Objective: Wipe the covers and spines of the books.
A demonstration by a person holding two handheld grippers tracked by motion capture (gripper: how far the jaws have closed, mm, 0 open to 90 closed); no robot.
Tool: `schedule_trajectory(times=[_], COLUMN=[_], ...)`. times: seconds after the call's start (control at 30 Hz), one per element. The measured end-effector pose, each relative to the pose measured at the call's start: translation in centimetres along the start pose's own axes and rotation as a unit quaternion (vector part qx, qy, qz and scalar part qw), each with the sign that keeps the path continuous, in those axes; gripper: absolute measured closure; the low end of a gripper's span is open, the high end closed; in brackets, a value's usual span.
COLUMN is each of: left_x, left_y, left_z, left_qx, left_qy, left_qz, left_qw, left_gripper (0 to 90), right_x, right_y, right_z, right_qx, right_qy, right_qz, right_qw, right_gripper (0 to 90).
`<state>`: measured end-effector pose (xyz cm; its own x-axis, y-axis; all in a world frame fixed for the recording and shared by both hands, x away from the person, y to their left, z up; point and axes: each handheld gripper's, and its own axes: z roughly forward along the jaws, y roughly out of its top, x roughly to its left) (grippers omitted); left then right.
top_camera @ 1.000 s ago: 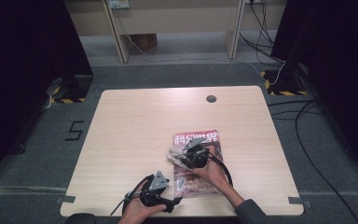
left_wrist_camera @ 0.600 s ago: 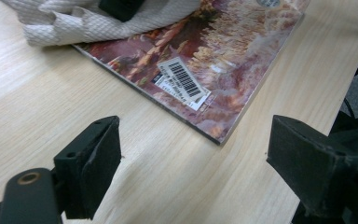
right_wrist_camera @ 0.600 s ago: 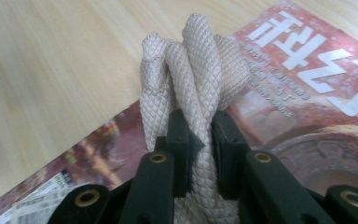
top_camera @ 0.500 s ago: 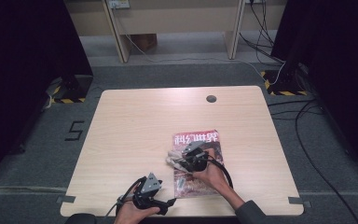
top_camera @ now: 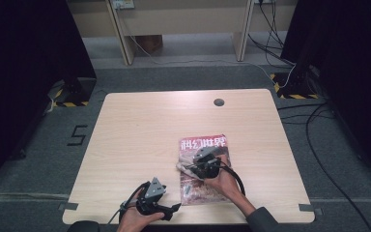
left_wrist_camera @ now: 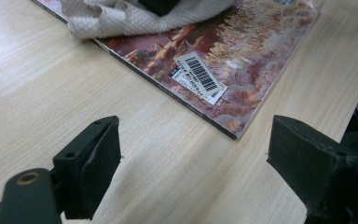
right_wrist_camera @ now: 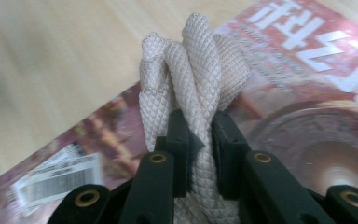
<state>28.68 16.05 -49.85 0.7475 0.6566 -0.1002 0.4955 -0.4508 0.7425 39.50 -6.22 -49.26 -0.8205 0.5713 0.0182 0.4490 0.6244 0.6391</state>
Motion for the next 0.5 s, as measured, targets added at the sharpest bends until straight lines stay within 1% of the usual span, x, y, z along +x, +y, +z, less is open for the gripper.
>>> schedule_trajectory(times=[0.1,0.13,0.17,0.2,0.27,0.33,0.4,0.47,0.5], left_x=[0.0,0.1,0.1,0.1,0.1,0.2,0.2,0.2,0.2], left_y=[0.0,0.0,0.0,0.0,0.0,0.0,0.0,0.0,0.0], left_z=[0.0,0.0,0.0,0.0,-0.1,-0.1,0.0,0.0,0.0], left_qx=[0.001,0.001,0.001,0.000,-0.001,-0.001,0.000,0.001,0.002], left_qy=[0.001,0.002,0.002,0.003,0.003,0.002,0.001,-0.001,0.000], left_qz=[0.000,-0.001,-0.001,-0.002,-0.002,-0.003,-0.003,-0.003,-0.003], left_qw=[1.0000,1.0000,1.0000,1.0000,1.0000,1.0000,1.0000,1.0000,1.0000], left_gripper=[16.7,16.7,16.7,16.7,16.7,16.5,16.4,16.4,16.4], right_x=[0.8,1.0,1.0,1.1,0.9,0.4,-0.2,-0.3,-0.2], right_y=[-0.2,-0.2,-0.2,-0.2,-0.3,-0.5,-0.8,-1.1,-1.1], right_z=[0.0,-0.1,-0.1,-0.1,-0.2,-0.4,-0.7,-0.9,-0.9], right_qx=[-0.002,0.000,-0.002,-0.003,0.000,0.000,0.000,-0.001,-0.002], right_qy=[0.010,0.011,0.011,0.011,0.009,-0.006,-0.011,-0.009,-0.010], right_qz=[-0.007,-0.005,-0.010,-0.008,0.000,-0.001,0.009,0.017,0.016], right_qw=[0.9999,0.9999,0.9999,0.9999,1.0000,1.0000,0.9999,0.9998,0.9998], right_gripper=[79.5,79.5,79.4,79.4,79.3,79.3,79.3,79.4,79.4])
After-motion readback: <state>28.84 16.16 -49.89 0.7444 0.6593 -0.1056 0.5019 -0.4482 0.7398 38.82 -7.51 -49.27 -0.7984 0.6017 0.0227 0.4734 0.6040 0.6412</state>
